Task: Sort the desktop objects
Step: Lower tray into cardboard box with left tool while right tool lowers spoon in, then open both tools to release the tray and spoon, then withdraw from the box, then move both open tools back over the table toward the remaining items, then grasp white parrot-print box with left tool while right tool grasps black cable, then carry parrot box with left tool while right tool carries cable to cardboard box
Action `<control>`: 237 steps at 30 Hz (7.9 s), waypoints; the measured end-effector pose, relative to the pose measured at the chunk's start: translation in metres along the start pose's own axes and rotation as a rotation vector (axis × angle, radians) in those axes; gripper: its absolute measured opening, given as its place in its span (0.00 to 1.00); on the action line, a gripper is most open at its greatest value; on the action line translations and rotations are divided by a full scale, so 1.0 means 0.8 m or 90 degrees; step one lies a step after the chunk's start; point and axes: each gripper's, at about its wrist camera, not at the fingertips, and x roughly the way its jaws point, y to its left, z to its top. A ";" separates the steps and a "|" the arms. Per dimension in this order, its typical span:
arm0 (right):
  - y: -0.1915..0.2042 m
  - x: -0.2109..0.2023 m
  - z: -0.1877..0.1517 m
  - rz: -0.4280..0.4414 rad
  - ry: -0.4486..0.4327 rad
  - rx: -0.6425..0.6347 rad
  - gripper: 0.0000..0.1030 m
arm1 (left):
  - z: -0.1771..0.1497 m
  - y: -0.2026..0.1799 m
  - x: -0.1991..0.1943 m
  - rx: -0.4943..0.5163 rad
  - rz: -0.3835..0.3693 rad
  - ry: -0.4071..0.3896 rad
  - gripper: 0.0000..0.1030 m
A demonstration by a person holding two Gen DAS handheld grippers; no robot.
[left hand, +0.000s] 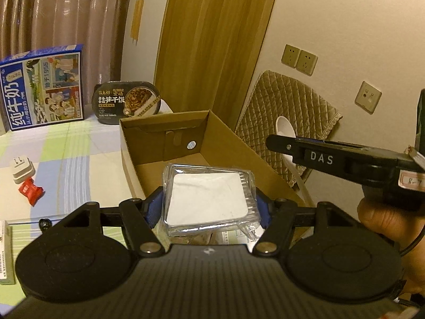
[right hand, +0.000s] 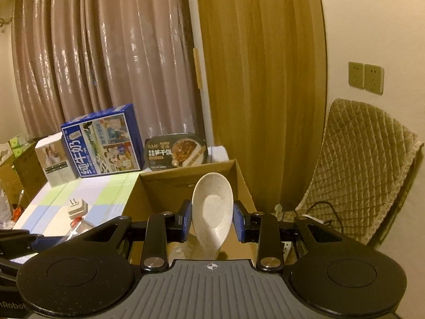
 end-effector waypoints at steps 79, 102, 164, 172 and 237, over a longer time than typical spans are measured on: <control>0.156 -0.118 -0.118 0.140 0.066 0.067 0.98 | -0.135 0.162 -0.200 -0.114 0.235 0.008 0.97; 0.234 -0.095 -0.147 0.192 0.129 -0.004 0.98 | -0.170 0.230 -0.260 -0.170 0.320 0.029 0.99; 0.324 0.224 -0.180 0.201 0.211 -0.167 0.53 | -0.132 0.412 0.002 -0.121 0.253 0.148 0.67; 0.342 0.241 -0.190 0.205 0.200 -0.186 0.46 | -0.134 0.418 0.000 -0.125 0.245 0.147 0.55; 0.251 0.057 -0.156 0.108 0.109 -0.088 0.11 | -0.130 0.280 -0.067 -0.053 0.169 0.098 0.32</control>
